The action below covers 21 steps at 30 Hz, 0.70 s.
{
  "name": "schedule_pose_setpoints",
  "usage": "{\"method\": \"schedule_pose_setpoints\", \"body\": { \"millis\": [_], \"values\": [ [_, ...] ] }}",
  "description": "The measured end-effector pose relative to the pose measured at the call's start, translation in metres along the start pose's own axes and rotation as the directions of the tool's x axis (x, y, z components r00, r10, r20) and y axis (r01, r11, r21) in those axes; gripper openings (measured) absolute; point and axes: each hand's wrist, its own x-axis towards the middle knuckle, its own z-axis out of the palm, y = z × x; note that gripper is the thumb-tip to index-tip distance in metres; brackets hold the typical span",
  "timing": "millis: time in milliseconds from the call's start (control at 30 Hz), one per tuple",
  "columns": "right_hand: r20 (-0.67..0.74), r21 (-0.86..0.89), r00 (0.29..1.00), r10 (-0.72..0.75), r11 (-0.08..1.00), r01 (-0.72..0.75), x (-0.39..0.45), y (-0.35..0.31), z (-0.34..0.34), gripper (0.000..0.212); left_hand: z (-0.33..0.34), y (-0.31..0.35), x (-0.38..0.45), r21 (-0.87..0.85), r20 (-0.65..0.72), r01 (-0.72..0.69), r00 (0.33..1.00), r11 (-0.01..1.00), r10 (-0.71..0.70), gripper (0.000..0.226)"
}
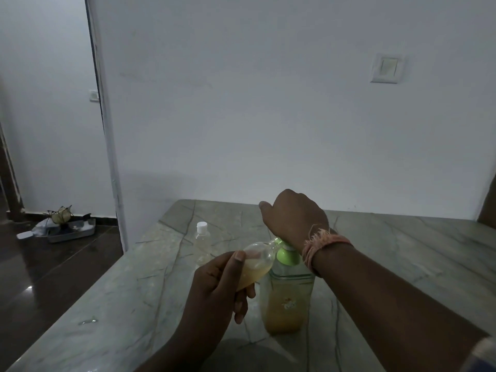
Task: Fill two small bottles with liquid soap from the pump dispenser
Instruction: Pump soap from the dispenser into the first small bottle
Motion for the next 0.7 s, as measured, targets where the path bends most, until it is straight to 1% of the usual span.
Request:
{"method": "schedule_pose_setpoints", "body": {
  "millis": [100, 200, 367, 433, 500, 700],
  "values": [
    [0.044, 0.013, 0.999, 0.026, 1.0, -0.027, -0.001, 0.003, 0.001, 0.036, 0.0, -0.002, -0.001, -0.002, 0.0, 0.011, 1.0, 1.0, -0.011, 0.035],
    [0.04, -0.007, 0.999, 0.022, 1.0, -0.021, -0.002, 0.002, 0.0, 0.036, -0.001, 0.0, -0.001, 0.005, -0.002, 0.007, 1.0, 1.0, -0.007, 0.037],
    [-0.006, -0.123, 0.998, -0.066, 0.99, 0.065, 0.0, -0.006, -0.009, 0.04, 0.0, 0.002, -0.001, -0.027, 0.009, 0.002, 1.0, 1.0, -0.002, 0.036],
    [0.008, -0.067, 0.999, -0.051, 0.996, 0.051, 0.0, -0.005, -0.006, 0.041, 0.0, 0.001, 0.0, -0.036, 0.011, 0.001, 1.0, 0.999, -0.001, 0.033],
    [0.034, -0.01, 0.999, 0.001, 1.0, 0.0, -0.001, -0.001, -0.002, 0.039, 0.0, 0.0, 0.001, -0.036, 0.012, 0.001, 1.0, 0.999, 0.0, 0.033],
    [0.048, -0.009, 0.999, 0.021, 1.0, -0.021, -0.002, 0.001, -0.002, 0.038, 0.0, 0.0, -0.001, -0.038, 0.009, 0.006, 1.0, 0.999, -0.006, 0.032]
  ]
}}
